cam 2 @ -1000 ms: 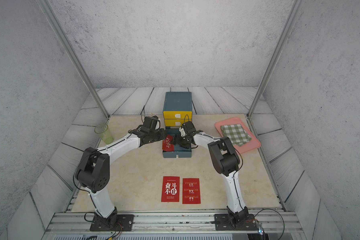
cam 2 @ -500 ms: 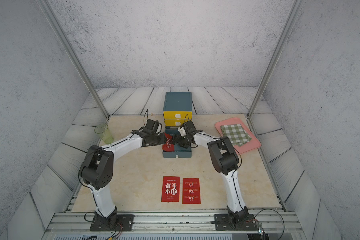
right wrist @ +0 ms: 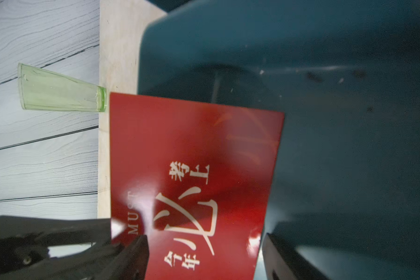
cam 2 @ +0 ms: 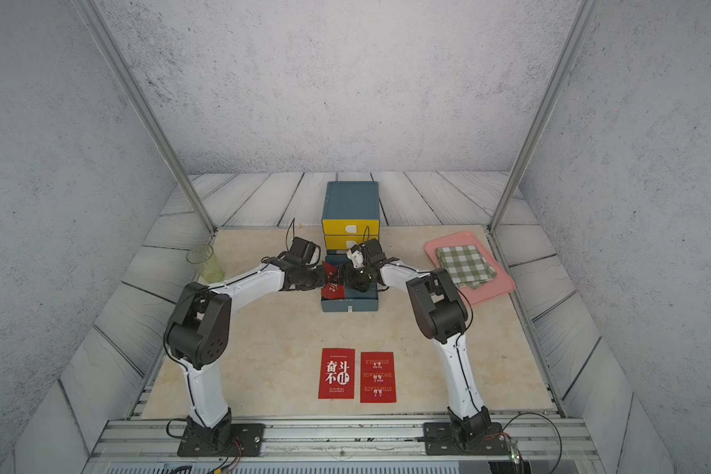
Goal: Take the postcards out of the drawer
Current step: Pick up the postcard from the drawer.
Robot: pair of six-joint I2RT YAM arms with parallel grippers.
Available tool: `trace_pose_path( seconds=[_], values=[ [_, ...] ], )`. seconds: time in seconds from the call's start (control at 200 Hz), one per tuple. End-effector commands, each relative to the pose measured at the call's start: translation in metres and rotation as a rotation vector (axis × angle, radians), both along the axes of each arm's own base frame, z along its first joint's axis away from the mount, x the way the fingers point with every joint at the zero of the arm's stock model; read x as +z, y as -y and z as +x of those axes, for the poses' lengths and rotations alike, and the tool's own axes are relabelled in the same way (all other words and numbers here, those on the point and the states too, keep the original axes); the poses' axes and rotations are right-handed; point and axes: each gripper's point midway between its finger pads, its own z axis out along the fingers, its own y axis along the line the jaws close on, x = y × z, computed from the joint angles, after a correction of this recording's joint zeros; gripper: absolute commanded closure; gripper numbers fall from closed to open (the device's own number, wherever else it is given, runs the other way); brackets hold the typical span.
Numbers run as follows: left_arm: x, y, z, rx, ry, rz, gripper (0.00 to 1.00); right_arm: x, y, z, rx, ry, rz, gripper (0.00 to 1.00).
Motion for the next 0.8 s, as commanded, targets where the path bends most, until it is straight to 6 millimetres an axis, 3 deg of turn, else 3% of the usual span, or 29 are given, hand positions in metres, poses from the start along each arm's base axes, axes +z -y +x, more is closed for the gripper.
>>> trace_pose_path(
  seconds=[0.0, 0.205, 0.611, 0.796],
  values=[
    [0.001, 0.005, 0.004, -0.010, 0.003, -0.023, 0.85, -0.064, 0.015, -0.027, -0.015, -0.166, -0.112, 0.22],
    [0.015, 0.002, 0.007, 0.002, 0.049, -0.031, 1.00, -0.063, 0.017, -0.026, -0.023, -0.161, -0.118, 0.22],
    [0.075, -0.001, 0.011, 0.027, 0.172, -0.109, 1.00, -0.045, 0.030, -0.018, -0.063, -0.108, -0.193, 0.21],
    [0.092, -0.007, 0.002, 0.038, 0.188, -0.135, 1.00, -0.039, 0.036, -0.018, -0.066, -0.091, -0.231, 0.21]
  ],
)
